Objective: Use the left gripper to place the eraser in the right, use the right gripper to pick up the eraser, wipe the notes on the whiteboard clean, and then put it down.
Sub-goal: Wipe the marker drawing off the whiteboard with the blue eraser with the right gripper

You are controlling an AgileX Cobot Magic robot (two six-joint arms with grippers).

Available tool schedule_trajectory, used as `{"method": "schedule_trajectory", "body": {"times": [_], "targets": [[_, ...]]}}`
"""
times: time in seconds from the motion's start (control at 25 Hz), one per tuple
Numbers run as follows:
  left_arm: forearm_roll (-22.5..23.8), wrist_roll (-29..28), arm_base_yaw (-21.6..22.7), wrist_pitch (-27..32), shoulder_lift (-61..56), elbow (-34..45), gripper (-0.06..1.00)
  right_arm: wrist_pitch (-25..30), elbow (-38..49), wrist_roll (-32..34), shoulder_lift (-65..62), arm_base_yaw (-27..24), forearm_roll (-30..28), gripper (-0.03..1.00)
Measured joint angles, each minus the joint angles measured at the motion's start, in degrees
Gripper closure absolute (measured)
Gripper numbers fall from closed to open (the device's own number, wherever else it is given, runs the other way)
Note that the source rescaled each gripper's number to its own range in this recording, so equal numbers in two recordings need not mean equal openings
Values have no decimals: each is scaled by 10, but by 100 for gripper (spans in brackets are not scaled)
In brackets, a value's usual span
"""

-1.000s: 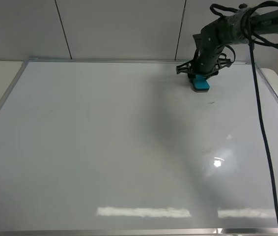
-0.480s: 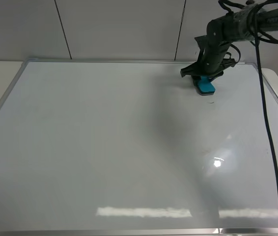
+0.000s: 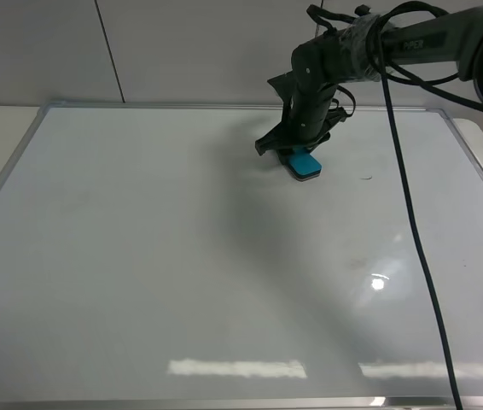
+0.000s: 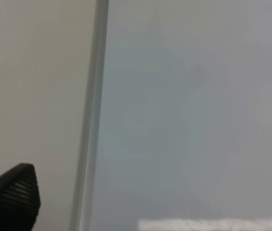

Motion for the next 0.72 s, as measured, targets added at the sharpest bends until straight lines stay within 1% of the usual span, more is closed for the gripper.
{"method": "schedule_trajectory", "body": {"times": [0.28, 0.48, 0.72], "targets": [[0, 0, 0, 0, 0, 0, -6, -76, 101, -1, -52, 6, 20, 96], [0, 0, 0, 0, 0, 0, -6, -158, 190, 12, -87, 6, 24, 96], [0, 0, 0, 0, 0, 0, -6, -269, 272, 37, -108, -13, 25, 96]]}}
